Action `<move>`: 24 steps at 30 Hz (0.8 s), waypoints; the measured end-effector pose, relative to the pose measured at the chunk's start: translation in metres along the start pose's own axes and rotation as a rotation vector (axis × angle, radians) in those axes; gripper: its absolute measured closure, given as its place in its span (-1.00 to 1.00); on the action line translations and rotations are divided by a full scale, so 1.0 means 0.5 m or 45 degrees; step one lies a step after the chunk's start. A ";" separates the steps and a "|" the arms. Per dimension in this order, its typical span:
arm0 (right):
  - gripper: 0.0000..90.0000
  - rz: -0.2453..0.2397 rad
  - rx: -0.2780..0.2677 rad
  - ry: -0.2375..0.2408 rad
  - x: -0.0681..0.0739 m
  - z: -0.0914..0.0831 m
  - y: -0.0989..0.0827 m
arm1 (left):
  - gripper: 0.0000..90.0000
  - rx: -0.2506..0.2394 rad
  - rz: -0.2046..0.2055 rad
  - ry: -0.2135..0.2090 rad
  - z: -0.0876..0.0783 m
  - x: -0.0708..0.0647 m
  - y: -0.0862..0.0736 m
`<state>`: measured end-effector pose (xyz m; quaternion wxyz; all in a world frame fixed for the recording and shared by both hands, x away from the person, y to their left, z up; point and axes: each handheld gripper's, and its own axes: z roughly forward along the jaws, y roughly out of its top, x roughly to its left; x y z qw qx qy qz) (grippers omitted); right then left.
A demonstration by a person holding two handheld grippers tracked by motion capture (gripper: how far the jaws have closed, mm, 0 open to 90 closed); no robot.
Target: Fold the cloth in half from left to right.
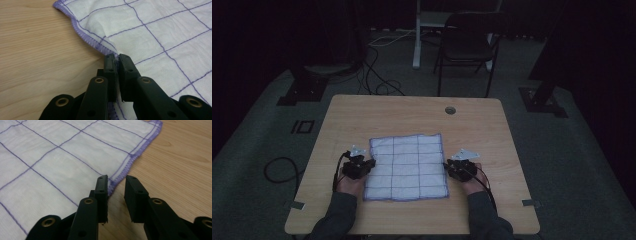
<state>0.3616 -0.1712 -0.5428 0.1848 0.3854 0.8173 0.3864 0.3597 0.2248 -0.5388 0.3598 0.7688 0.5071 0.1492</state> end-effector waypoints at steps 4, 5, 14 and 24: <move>0.67 0.012 -0.040 0.030 0.005 0.005 0.009 | 0.90 -0.012 -0.019 -0.005 -0.004 0.015 -0.004; 0.69 0.009 -0.043 0.032 0.008 0.008 0.012 | 0.90 -0.017 -0.026 -0.009 -0.004 0.016 -0.004; 0.77 -0.012 0.006 0.058 0.027 0.039 0.021 | 0.90 -0.026 -0.016 0.002 -0.003 0.016 -0.005; 0.74 -0.032 0.035 0.068 0.039 0.024 0.013 | 0.91 -0.008 -0.004 0.052 -0.013 0.004 -0.011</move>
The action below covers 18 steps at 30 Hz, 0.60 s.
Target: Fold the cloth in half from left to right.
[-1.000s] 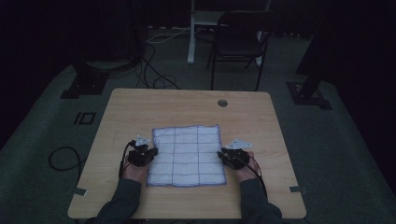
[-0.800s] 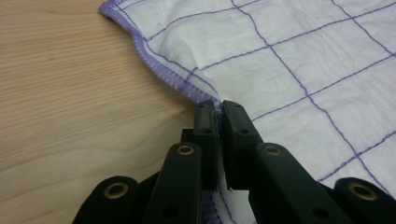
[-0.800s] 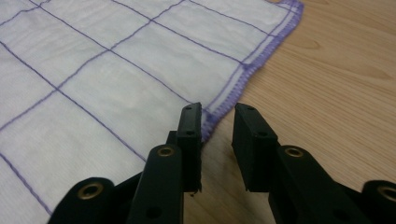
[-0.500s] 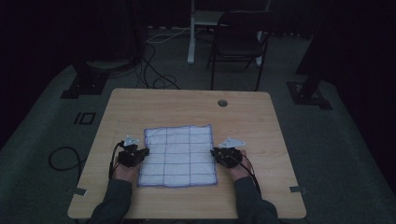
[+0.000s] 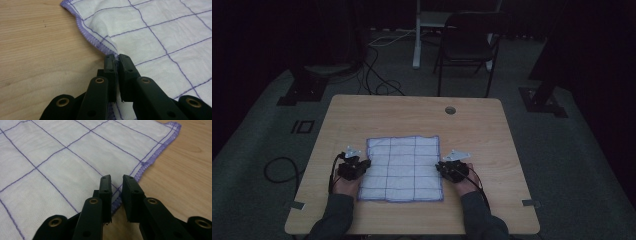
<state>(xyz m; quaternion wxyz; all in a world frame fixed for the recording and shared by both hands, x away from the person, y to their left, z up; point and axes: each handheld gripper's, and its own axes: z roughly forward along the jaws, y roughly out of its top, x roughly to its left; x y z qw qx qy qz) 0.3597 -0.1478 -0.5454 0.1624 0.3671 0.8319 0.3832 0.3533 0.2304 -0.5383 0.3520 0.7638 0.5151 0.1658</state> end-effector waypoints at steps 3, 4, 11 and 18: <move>0.70 -0.008 0.005 0.004 -0.001 -0.003 -0.002 | 0.92 0.008 0.001 0.005 -0.002 -0.002 0.000; 0.69 -0.003 0.005 0.008 -0.002 -0.004 -0.003 | 0.92 0.009 0.001 0.006 -0.002 -0.003 0.001; 0.63 0.019 0.000 0.014 -0.007 -0.004 -0.006 | 0.92 -0.067 -0.011 -0.019 -0.024 -0.013 0.006; 0.63 0.020 -0.005 0.011 -0.006 -0.004 -0.006 | 0.92 -0.133 0.005 -0.083 -0.042 -0.025 0.028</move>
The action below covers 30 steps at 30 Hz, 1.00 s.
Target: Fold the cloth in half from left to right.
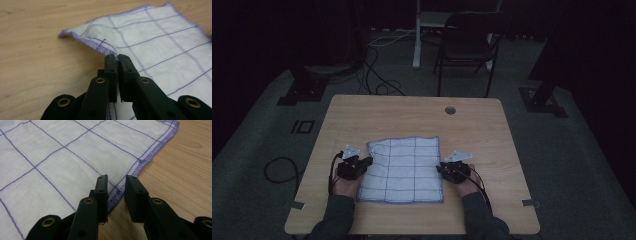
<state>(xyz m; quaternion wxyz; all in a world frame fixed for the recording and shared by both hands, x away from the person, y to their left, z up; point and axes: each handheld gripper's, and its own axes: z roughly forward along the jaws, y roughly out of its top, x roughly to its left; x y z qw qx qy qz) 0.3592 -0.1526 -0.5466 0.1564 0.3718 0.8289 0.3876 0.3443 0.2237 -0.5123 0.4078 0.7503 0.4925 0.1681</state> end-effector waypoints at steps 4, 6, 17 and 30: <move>0.62 0.000 -0.002 -0.001 0.000 0.000 0.000 | 0.92 -0.019 0.006 -0.034 -0.002 -0.007 0.013; 0.62 0.001 -0.004 0.000 0.000 0.000 -0.001 | 0.92 -0.029 0.006 -0.050 -0.002 -0.011 0.018; 0.62 -0.002 -0.009 0.001 0.000 0.000 -0.002 | 0.92 -0.063 0.077 -0.112 -0.003 -0.047 0.064; 0.62 0.000 -0.010 0.003 -0.001 0.000 -0.002 | 0.93 -0.076 0.133 -0.200 0.005 -0.090 0.103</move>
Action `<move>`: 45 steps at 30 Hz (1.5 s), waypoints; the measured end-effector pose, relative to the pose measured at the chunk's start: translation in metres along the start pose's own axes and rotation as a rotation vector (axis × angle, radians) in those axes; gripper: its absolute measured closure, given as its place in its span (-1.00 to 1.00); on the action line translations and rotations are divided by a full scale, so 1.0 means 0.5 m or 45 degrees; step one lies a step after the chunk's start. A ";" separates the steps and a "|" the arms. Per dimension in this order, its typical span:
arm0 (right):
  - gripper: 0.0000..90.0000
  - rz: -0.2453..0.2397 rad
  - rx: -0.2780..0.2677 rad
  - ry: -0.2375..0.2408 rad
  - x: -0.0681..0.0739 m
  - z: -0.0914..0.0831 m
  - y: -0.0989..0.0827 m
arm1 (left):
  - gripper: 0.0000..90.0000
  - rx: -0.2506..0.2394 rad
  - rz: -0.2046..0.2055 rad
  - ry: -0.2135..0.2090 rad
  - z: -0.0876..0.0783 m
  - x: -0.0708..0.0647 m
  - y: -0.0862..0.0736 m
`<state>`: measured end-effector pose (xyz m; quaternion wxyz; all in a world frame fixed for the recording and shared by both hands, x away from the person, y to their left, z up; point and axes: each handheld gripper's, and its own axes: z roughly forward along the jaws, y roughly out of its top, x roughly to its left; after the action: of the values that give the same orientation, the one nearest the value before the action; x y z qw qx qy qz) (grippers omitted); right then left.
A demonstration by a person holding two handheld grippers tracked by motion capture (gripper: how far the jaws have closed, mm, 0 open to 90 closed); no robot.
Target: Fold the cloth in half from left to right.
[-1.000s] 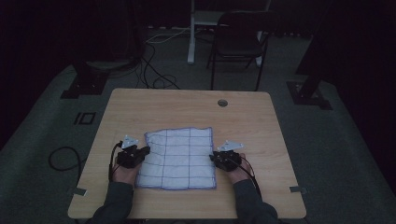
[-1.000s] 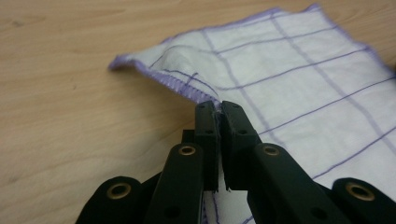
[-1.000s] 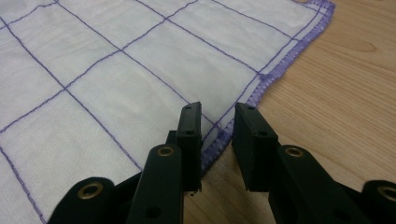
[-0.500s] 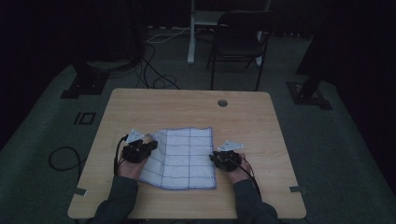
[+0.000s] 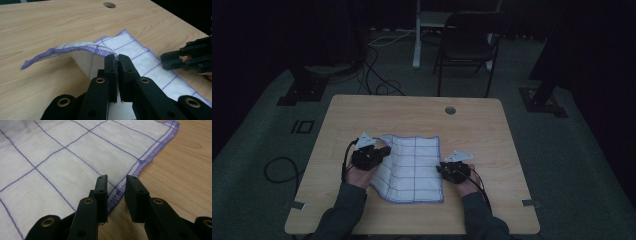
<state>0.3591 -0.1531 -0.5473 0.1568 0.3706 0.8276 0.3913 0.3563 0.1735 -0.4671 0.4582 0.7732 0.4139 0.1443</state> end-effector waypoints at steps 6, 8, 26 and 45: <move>0.61 0.000 -0.001 0.000 0.000 0.000 0.000 | 0.93 0.010 0.014 -0.039 0.022 -0.017 0.010; 0.61 0.000 -0.001 0.000 0.000 0.000 0.000 | 0.93 0.033 0.034 -0.047 0.038 -0.027 0.014; 0.61 -0.004 -0.003 0.000 0.000 0.001 0.000 | 0.93 0.071 0.069 -0.132 0.100 -0.076 0.040; 0.61 -0.001 -0.001 0.001 0.000 0.000 0.000 | 0.91 0.273 0.106 -0.206 0.227 -0.127 0.028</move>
<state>0.3593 -0.1531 -0.5475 0.1567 0.3700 0.8277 0.3917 0.3926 0.0541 -0.5070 0.3984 0.8434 0.3561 0.0554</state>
